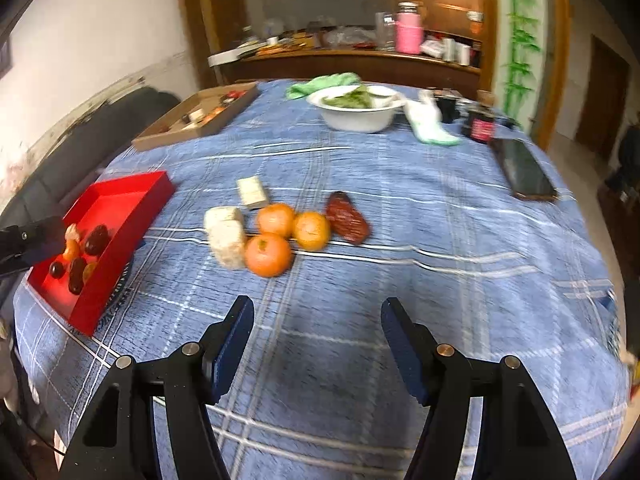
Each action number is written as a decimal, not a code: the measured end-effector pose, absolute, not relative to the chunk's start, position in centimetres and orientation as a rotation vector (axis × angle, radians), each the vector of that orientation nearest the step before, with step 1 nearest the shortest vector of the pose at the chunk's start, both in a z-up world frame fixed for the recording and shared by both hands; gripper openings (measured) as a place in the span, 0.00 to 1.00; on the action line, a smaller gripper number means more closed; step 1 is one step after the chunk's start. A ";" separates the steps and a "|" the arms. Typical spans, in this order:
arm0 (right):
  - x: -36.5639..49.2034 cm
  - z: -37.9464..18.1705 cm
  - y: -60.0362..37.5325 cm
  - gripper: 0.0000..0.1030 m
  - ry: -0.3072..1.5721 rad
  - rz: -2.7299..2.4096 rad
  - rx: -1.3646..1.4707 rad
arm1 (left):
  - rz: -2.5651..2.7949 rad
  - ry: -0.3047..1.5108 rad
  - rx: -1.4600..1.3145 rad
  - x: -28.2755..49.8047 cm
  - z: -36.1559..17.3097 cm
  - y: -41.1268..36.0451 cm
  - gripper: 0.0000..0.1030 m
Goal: Organize fruits
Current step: 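Grasp another mandarin orange with the right tool while the left tool grasps another round cake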
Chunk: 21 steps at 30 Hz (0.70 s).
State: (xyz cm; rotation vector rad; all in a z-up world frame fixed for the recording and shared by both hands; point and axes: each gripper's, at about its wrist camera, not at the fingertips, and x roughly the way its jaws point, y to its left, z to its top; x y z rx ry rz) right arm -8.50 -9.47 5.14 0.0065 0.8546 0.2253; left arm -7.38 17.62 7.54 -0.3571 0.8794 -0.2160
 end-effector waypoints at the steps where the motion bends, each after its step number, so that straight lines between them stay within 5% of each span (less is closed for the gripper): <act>1: -8.0 4.9 -8.8 0.68 0.857 0.245 -0.005 | -0.215 0.882 -0.356 -7.3 7.5 17.4 0.79; 4: -6.5 4.1 -7.1 0.64 0.867 0.284 -0.034 | -0.211 0.892 -0.347 -6.9 7.3 17.0 0.79; 9: -4.1 2.5 -5.2 0.39 0.901 0.292 -0.081 | -0.221 0.904 -0.319 -6.1 7.0 16.5 0.79; 21: -3.0 1.9 -5.4 0.36 0.866 0.332 -0.026 | -0.300 0.964 -0.229 -4.0 4.5 11.5 0.79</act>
